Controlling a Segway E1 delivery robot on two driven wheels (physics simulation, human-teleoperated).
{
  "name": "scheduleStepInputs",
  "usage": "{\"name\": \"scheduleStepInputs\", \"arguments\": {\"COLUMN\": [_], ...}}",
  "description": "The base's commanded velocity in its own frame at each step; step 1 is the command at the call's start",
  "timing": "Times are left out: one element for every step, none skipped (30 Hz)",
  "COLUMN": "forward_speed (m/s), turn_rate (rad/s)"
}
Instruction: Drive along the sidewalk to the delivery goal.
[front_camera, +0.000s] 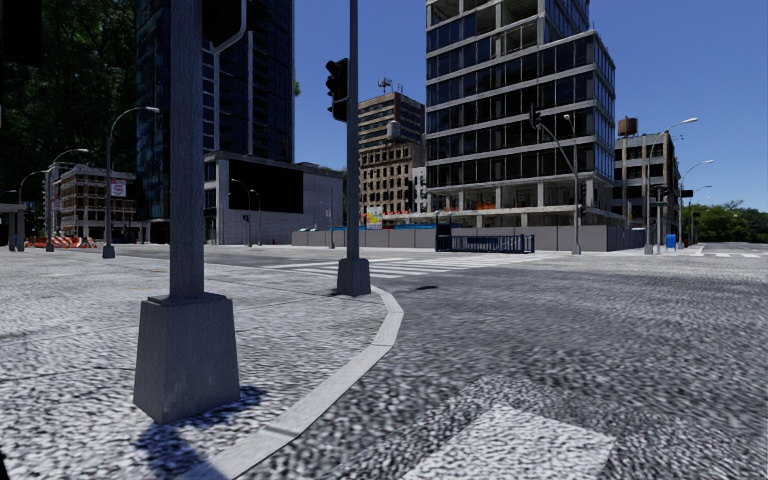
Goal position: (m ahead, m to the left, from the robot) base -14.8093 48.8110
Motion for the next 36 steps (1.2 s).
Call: {"name": "scheduleStepInputs", "arguments": {"forward_speed": [0.00, 0.00, 0.00, 0.00, 0.00, 0.00, 0.00, 0.00, 0.00, 0.00, 0.00, 0.00, 0.00, 0.00, 0.00, 0.00, 0.00, 0.00, 0.00, 0.00, 0.00, 0.00, 0.00, 0.00, 0.00, 0.00, 0.00, 0.00, 0.00, 0.00, 0.00, 0.00, 0.00, 0.00, 0.00, 0.00], "turn_rate": [0.00, 0.00, 0.00, 0.00, 0.00, 0.00, 0.00, 0.00, 0.00, 0.00, 0.00, 0.00, 0.00, 0.00, 0.00, 0.00, 0.00, 0.00, 0.00, 0.00, 0.00, 0.00, 0.00, 0.00, 0.00, 0.00, 0.00, 0.00, 0.00, 0.00, 0.07, 0.31, 0.31, 0.72, 0.82, 0.91]}}
